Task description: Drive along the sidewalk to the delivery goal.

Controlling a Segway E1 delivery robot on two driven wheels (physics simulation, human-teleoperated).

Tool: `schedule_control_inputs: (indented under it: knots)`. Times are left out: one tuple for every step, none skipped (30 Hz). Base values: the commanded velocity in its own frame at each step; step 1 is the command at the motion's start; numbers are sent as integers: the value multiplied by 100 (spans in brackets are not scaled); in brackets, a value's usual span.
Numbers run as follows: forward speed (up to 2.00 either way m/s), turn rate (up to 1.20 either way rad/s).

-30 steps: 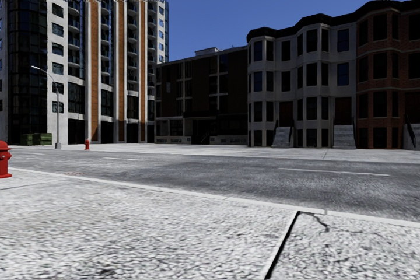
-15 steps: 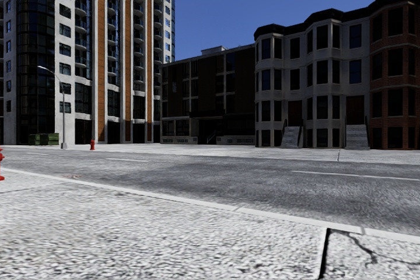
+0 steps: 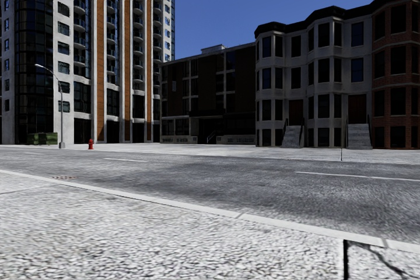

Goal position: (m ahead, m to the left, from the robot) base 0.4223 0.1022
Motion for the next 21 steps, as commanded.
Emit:
schedule_control_inputs:
  knots:
    - [0, 0]
    - [0, 0]
    - [0, 0]
    - [0, 0]
    - [0, 0]
    - [0, 0]
    - [0, 0]
    - [0, 0]
    - [0, 0]
    - [0, 0]
    - [0, 0]
    - [0, 0]
    - [0, 0]
    - [0, 0]
    - [0, 0]
    - [0, 0]
    - [0, 0]
    - [0, 0]
    - [0, 0]
    - [0, 0]
    - [0, 0]
